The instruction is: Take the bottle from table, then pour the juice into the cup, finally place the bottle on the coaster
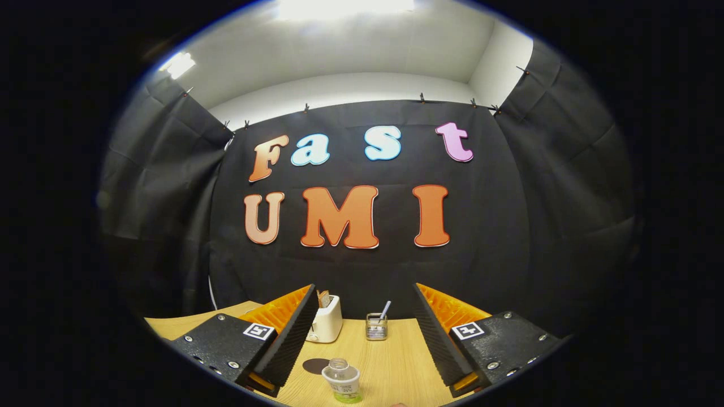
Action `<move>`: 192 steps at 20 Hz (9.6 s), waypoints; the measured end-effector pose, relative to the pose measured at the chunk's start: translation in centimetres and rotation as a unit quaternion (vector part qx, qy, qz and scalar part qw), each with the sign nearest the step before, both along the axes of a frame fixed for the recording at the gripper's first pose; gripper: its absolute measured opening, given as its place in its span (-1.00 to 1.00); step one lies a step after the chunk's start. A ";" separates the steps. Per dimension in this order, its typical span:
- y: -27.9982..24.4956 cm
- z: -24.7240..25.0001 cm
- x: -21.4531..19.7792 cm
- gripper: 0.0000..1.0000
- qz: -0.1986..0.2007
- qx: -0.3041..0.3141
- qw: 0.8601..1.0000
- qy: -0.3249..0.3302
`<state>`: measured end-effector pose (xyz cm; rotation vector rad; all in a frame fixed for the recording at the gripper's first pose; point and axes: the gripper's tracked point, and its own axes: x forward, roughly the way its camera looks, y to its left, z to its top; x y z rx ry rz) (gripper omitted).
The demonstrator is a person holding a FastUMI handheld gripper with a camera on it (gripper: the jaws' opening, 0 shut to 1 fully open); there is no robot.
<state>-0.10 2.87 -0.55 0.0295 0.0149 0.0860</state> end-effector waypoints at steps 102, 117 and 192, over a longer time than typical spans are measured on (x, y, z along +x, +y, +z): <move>15.2 -22.2 4.7 0.17 0.061 -0.732 0.670 -0.104; 16.1 -21.0 5.2 0.16 0.066 -0.768 0.623 -0.138; 18.7 -17.3 5.4 0.16 0.097 -0.851 0.412 -0.311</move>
